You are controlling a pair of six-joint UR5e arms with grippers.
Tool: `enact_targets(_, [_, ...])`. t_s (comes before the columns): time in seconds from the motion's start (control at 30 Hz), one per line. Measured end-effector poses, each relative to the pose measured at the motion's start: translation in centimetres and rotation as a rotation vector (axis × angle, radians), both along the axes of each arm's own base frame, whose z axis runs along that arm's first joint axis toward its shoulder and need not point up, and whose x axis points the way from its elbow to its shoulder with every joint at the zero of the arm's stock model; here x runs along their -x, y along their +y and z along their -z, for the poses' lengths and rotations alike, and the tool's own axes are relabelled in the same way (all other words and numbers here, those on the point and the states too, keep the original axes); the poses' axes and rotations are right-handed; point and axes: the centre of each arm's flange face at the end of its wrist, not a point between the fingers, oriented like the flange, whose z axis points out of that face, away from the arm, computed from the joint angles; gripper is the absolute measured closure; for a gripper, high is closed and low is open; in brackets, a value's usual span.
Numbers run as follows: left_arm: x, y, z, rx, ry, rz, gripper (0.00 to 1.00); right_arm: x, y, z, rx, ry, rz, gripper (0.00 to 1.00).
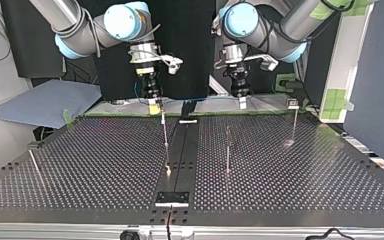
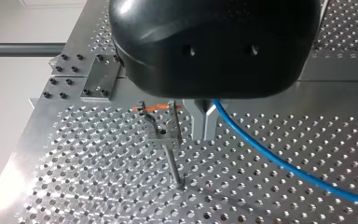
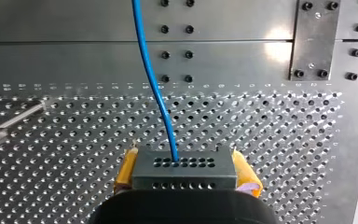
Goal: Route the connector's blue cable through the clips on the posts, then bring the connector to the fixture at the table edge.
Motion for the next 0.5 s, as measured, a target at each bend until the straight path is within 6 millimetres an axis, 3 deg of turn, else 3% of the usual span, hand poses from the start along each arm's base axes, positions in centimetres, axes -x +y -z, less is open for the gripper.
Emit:
enact_targets(0.27, [-1.7,0.7,-1.0,-0.005,-0.005,-0.015,1.0,-0.7,-1.5,0.2,-0.007,0.007,-0.007,1.0])
enact_targets(0.5, [-3.6,2.6,-1.4,-0.01,-0.016,-0.021,1.0,-1.5,-2.6,-0.1,-0.005,0.006,-0.014,1.0])
